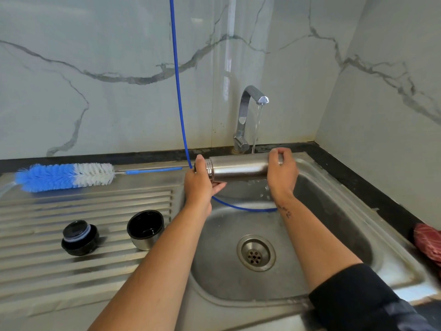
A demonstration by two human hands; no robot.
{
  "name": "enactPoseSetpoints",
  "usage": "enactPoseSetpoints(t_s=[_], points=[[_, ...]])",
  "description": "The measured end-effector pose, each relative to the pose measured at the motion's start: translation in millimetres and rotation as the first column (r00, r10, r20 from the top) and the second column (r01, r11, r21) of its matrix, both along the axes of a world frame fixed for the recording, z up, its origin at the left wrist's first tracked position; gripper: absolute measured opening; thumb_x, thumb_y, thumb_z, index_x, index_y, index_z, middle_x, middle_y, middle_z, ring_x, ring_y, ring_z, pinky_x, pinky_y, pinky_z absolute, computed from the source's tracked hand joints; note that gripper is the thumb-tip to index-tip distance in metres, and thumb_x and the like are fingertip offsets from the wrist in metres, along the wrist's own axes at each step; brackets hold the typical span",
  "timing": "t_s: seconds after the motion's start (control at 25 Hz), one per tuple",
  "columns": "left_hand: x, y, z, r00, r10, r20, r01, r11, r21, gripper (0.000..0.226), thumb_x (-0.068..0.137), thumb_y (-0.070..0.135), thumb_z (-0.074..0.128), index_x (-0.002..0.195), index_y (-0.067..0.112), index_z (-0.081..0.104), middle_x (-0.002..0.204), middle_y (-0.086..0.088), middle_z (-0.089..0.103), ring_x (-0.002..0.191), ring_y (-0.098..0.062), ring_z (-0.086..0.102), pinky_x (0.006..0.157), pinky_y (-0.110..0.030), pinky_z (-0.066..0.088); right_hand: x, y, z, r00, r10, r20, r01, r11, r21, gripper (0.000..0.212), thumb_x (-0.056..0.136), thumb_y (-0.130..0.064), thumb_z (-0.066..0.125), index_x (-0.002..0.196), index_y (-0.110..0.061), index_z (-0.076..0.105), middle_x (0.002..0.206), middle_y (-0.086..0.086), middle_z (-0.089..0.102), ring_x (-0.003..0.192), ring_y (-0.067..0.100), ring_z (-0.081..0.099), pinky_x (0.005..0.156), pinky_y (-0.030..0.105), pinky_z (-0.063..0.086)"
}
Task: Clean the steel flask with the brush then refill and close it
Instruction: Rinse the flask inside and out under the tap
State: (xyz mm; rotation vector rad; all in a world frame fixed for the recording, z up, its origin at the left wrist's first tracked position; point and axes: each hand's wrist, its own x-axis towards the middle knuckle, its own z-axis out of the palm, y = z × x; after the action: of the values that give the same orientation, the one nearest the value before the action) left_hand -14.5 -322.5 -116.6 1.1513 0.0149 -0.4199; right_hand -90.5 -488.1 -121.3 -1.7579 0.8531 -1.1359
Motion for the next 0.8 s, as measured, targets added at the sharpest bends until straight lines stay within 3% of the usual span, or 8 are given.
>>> enactPoseSetpoints(t_s=[0.08, 0.16, 0.24, 0.28, 0.36, 0.44, 0.6, 0.8], points=[[0.8, -1.8, -1.0, 0.999, 0.014, 0.045, -0.015, 0.999, 0.029, 0.043, 0.104, 0.048, 0.049, 0.126, 0.01, 0.053, 0.125, -0.015, 0.064, 0.112, -0.031, 0.067, 0.067, -0.035, 0.065, 2.2, -2.0, -5.2, 0.971, -0.038, -0.237, 0.004, 0.99, -0.141, 0.036, 0.104, -0.038, 0.035, 0.107, -0.019, 0.066, 0.109, 0.001, 0.069, 0.106, 0.023, 0.062, 0.087, 0.039, 0.048], [-0.8, -4.1, -3.1, 0.996, 0.009, 0.083, -0.014, 0.998, 0.063, 0.048, 0.103, 0.05, 0.05, 0.13, 0.01, 0.05, 0.129, -0.014, 0.062, 0.115, -0.03, 0.066, 0.064, -0.034, 0.064, 10.0, 1.5, -11.2, 0.858, -0.159, -0.488, -0.016, 0.942, -0.335, 0.057, 0.107, -0.042, 0.021, 0.115, -0.012, 0.068, 0.129, 0.011, 0.065, 0.133, 0.032, 0.051, 0.114, 0.057, 0.031], [-4.8, -6.3, -4.3, 0.994, -0.017, 0.11, 0.009, 0.997, 0.073, 0.052, 0.102, 0.051, 0.05, 0.13, 0.009, 0.051, 0.126, -0.016, 0.066, 0.109, -0.028, 0.07, 0.062, -0.034, 0.063, 22.5, 22.5, -4.6, 0.826, -0.154, -0.542, -0.148, 0.869, -0.472, 0.062, 0.108, -0.04, 0.016, 0.1, -0.013, 0.07, 0.113, 0.015, 0.07, 0.125, 0.033, 0.057, 0.119, 0.06, 0.021], [-6.0, -7.2, -4.5, 0.992, -0.025, 0.123, 0.015, 0.997, 0.077, 0.053, 0.101, 0.052, 0.05, 0.129, 0.007, 0.052, 0.122, -0.019, 0.068, 0.105, -0.028, 0.072, 0.062, -0.034, 0.062, 27.2, 38.0, 1.6, 0.848, -0.087, -0.522, -0.242, 0.814, -0.529, 0.057, 0.109, -0.038, 0.017, 0.087, -0.017, 0.066, 0.093, 0.01, 0.07, 0.103, 0.029, 0.064, 0.116, 0.057, 0.031], [-4.8, -7.7, -4.5, 0.99, -0.024, 0.138, 0.012, 0.996, 0.09, 0.054, 0.101, 0.052, 0.05, 0.127, 0.005, 0.054, 0.116, -0.021, 0.069, 0.1, -0.03, 0.073, 0.061, -0.035, 0.061, 33.1, 59.9, 7.1, 0.884, 0.052, -0.466, -0.369, 0.688, -0.625, 0.046, 0.108, -0.038, 0.022, 0.078, -0.023, 0.054, 0.074, -0.003, 0.057, 0.071, 0.021, 0.054, 0.092, 0.048, 0.048], [-1.5, -4.9, -2.6, 0.991, 0.012, 0.13, -0.023, 0.996, 0.086, 0.047, 0.103, 0.046, 0.051, 0.126, 0.005, 0.052, 0.112, -0.016, 0.068, 0.098, -0.026, 0.072, 0.058, -0.034, 0.061, 27.8, 47.2, 5.4, 0.878, 0.099, -0.469, -0.42, 0.629, -0.654, 0.05, 0.108, -0.041, 0.02, 0.085, -0.02, 0.06, 0.078, -0.002, 0.062, 0.072, 0.022, 0.056, 0.078, 0.044, 0.049], [-1.6, -2.8, 0.6, 0.987, 0.007, 0.159, -0.032, 0.988, 0.151, 0.037, 0.105, 0.044, 0.05, 0.123, 0.012, 0.047, 0.113, -0.007, 0.061, 0.1, -0.019, 0.065, 0.064, -0.033, 0.061, 2.8, -0.2, -10.6, 0.827, -0.113, -0.551, -0.209, 0.848, -0.488, 0.059, 0.108, -0.042, 0.017, 0.077, -0.013, 0.058, 0.082, 0.013, 0.068, 0.083, 0.032, 0.064, 0.099, 0.054, 0.047], [-4.5, -7.0, -3.1, 0.987, -0.016, 0.161, -0.006, 0.991, 0.133, 0.041, 0.103, 0.048, 0.051, 0.121, 0.011, 0.051, 0.114, -0.016, 0.068, 0.099, -0.028, 0.071, 0.066, -0.04, 0.063, 31.1, 52.4, 4.4, 0.884, 0.077, -0.462, -0.396, 0.65, -0.649, 0.053, 0.108, -0.039, 0.017, 0.084, -0.017, 0.06, 0.077, 0.003, 0.064, 0.07, 0.027, 0.06, 0.067, 0.042, 0.05]])
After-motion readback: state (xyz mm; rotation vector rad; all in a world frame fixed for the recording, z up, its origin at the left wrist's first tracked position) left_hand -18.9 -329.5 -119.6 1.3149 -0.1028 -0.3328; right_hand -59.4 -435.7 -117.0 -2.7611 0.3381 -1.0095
